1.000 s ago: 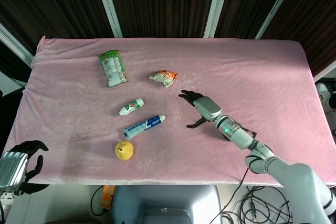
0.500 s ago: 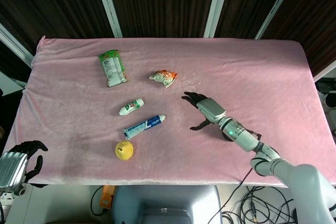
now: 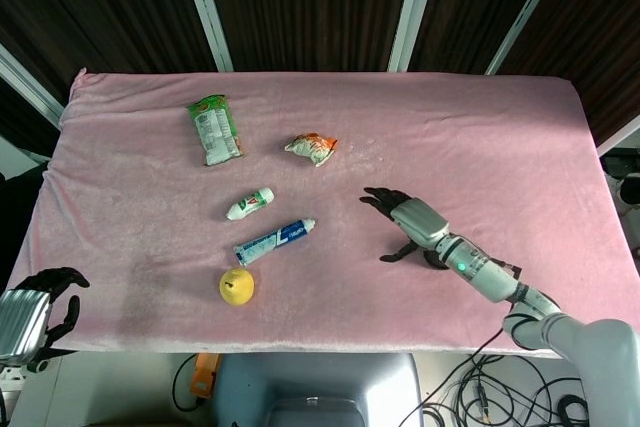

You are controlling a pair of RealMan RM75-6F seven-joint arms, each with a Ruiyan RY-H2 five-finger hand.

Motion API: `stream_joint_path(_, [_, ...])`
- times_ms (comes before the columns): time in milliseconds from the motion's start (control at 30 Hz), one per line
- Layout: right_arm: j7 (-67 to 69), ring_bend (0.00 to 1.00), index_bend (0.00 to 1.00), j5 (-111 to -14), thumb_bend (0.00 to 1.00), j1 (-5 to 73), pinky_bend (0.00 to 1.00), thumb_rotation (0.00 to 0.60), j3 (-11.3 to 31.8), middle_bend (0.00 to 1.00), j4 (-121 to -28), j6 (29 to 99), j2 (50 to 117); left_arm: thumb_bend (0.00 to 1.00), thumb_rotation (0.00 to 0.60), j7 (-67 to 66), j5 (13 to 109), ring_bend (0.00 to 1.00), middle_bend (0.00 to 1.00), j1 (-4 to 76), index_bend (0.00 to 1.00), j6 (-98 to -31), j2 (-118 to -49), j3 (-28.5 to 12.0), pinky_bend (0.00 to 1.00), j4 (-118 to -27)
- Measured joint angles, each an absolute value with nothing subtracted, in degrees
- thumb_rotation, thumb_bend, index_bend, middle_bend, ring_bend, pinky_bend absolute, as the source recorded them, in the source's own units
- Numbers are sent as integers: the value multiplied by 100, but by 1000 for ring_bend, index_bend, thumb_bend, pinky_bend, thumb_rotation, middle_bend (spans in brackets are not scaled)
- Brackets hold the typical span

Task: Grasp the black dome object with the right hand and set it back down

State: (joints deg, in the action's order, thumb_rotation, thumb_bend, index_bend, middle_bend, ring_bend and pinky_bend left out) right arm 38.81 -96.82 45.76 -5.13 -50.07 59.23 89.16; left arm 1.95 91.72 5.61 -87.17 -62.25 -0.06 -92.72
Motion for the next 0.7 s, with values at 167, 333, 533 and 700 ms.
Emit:
stream_joint_path(167, [3751, 32, 100, -9699, 106, 4195, 254, 600, -726, 64, -5304, 6191, 8518, 572, 600, 176, 9147, 345, 397, 564, 459, -8690, -6219, -7, 473, -9291])
stream_joint_path(333, [3609, 39, 109, -9610, 106, 3932, 256, 600, -883, 74, -5501, 6141, 8243, 572, 600, 186, 9140, 345, 397, 555, 460, -8705, -6220, -14, 472, -9296])
stream_joint_path(533, [3579, 60, 134, -9466, 106, 3822, 260, 600, -883, 100, -5446, 5944, 8245, 571, 600, 187, 9144, 345, 397, 552, 459, -8703, -6215, -12, 472, -9298])
stream_joint_path(700, [3569, 82, 163, -9395, 106, 3794, 309, 600, -857, 126, -5375, 5788, 8290, 572, 600, 201, 9128, 345, 397, 550, 459, -8708, -6214, -25, 472, -9295])
